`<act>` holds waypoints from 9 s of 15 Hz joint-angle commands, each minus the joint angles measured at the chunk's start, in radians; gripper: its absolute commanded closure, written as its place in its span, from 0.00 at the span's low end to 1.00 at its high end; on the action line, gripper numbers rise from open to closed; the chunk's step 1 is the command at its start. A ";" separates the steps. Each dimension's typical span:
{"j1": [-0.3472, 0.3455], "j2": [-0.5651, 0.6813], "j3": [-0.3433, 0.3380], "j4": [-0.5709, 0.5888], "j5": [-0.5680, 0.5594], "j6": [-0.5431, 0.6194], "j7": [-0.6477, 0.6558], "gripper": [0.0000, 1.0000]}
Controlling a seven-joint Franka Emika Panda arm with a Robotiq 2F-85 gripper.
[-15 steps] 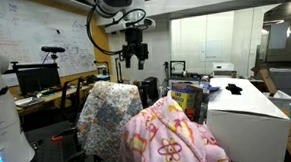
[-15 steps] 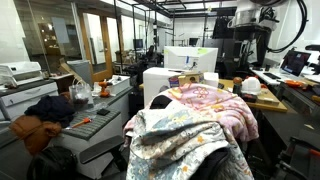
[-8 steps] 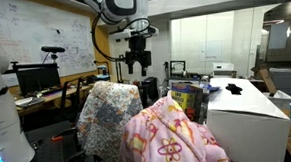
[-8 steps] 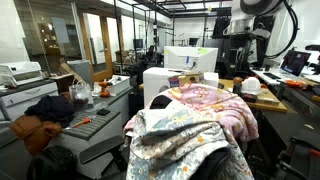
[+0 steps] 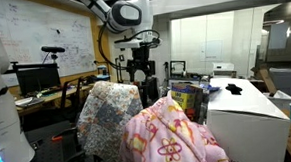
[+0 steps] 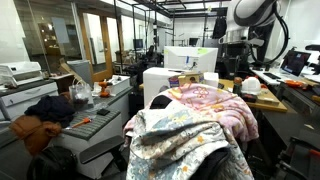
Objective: Put the pink blanket over the blue blanket
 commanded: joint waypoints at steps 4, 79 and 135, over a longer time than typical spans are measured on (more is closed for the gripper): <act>-0.029 0.096 0.022 0.044 -0.005 0.090 -0.126 0.00; -0.024 0.105 0.130 0.364 0.027 -0.137 0.103 0.99; 0.038 0.451 0.154 1.431 0.092 -0.561 0.695 0.99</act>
